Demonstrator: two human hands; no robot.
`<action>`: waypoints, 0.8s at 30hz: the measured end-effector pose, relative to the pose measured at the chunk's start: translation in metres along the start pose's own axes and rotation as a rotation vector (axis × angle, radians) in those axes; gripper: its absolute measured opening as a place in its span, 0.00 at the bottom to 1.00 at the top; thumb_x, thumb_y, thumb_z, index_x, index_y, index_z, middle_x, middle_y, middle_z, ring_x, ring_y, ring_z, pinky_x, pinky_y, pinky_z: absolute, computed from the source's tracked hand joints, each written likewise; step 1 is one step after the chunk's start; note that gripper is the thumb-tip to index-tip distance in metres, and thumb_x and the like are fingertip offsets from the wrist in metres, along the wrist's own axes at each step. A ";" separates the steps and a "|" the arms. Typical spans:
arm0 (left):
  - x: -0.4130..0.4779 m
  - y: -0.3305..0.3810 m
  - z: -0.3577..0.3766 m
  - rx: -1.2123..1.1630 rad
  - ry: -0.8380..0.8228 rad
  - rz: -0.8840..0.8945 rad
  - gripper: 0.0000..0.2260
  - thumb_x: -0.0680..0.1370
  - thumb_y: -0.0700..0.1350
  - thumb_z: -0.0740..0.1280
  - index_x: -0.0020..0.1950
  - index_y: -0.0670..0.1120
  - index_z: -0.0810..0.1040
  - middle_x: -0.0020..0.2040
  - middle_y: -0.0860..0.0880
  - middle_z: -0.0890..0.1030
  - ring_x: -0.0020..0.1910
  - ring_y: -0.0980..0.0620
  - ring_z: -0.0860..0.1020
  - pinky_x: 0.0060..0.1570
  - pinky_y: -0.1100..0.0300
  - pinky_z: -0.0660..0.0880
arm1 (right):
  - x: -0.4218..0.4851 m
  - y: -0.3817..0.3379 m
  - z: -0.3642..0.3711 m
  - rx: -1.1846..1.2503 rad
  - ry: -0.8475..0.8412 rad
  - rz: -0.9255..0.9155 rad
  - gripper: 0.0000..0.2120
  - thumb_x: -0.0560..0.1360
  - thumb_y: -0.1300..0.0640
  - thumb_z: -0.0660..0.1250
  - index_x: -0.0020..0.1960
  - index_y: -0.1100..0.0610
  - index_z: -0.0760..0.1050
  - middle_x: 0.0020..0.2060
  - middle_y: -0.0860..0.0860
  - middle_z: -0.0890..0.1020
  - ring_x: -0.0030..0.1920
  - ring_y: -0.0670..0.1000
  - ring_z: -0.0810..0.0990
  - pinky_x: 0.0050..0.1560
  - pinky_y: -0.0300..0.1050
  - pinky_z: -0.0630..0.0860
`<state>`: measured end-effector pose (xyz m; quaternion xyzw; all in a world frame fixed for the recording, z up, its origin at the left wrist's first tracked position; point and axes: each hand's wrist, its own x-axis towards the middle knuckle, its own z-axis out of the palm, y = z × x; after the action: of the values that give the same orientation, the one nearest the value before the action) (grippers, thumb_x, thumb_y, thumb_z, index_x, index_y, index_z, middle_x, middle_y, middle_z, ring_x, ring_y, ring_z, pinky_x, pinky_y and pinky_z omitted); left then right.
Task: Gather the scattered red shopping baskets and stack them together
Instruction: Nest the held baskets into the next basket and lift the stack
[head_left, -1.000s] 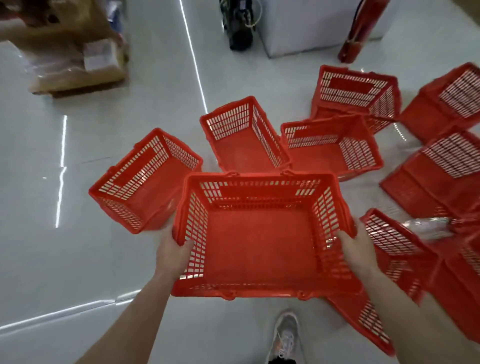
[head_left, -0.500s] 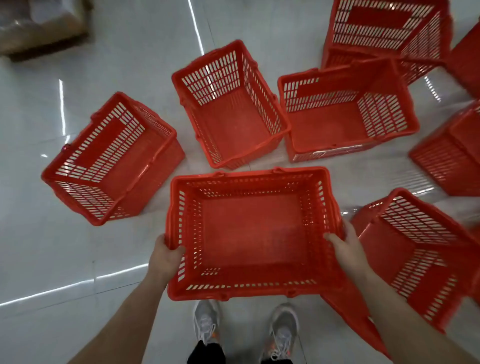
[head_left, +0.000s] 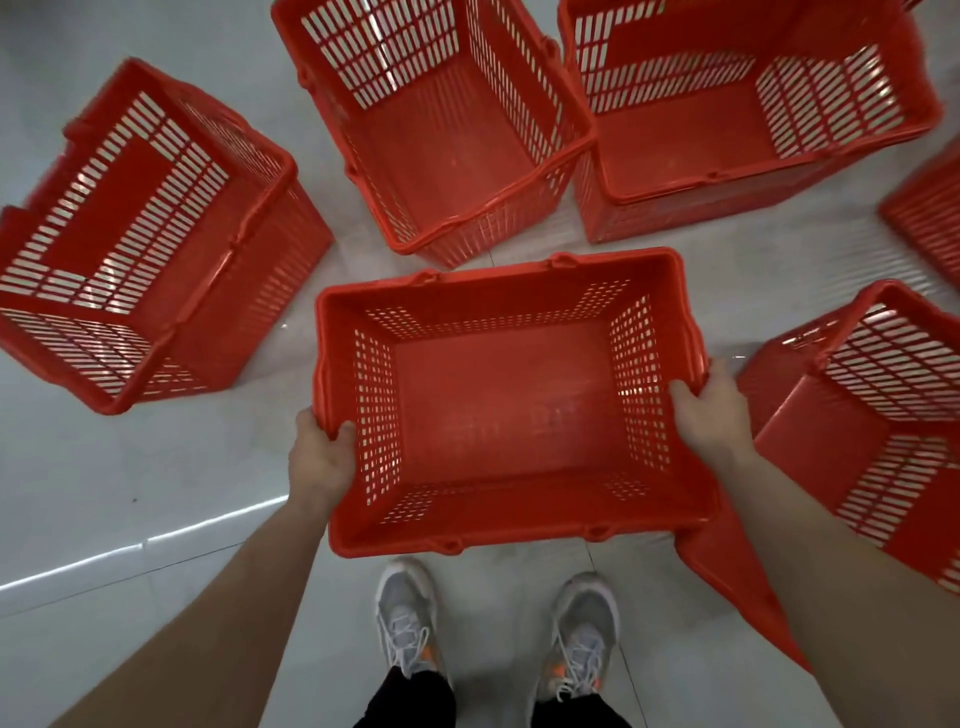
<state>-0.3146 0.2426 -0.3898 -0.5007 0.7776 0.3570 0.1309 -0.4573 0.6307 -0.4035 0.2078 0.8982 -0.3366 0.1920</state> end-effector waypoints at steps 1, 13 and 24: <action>0.001 -0.001 0.000 0.008 0.021 0.015 0.17 0.81 0.46 0.64 0.67 0.41 0.69 0.60 0.37 0.79 0.58 0.34 0.77 0.57 0.46 0.72 | -0.001 0.002 -0.001 0.015 0.016 -0.017 0.12 0.76 0.57 0.66 0.59 0.59 0.75 0.52 0.61 0.83 0.53 0.64 0.80 0.49 0.48 0.70; -0.086 0.093 -0.105 -0.051 0.082 0.175 0.14 0.82 0.46 0.63 0.65 0.42 0.73 0.58 0.39 0.81 0.57 0.36 0.78 0.57 0.47 0.71 | -0.065 -0.064 -0.131 0.111 0.133 -0.063 0.09 0.74 0.56 0.71 0.54 0.55 0.79 0.41 0.52 0.83 0.47 0.59 0.83 0.49 0.46 0.72; -0.233 0.294 -0.284 -0.079 0.147 0.360 0.11 0.80 0.44 0.66 0.61 0.41 0.75 0.53 0.40 0.81 0.54 0.36 0.79 0.57 0.45 0.72 | -0.154 -0.220 -0.382 0.258 0.230 -0.119 0.08 0.73 0.60 0.72 0.52 0.58 0.81 0.41 0.54 0.85 0.42 0.54 0.82 0.45 0.48 0.73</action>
<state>-0.4191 0.2791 0.0671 -0.3828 0.8476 0.3673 -0.0119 -0.5166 0.7035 0.0533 0.2144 0.8743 -0.4338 0.0393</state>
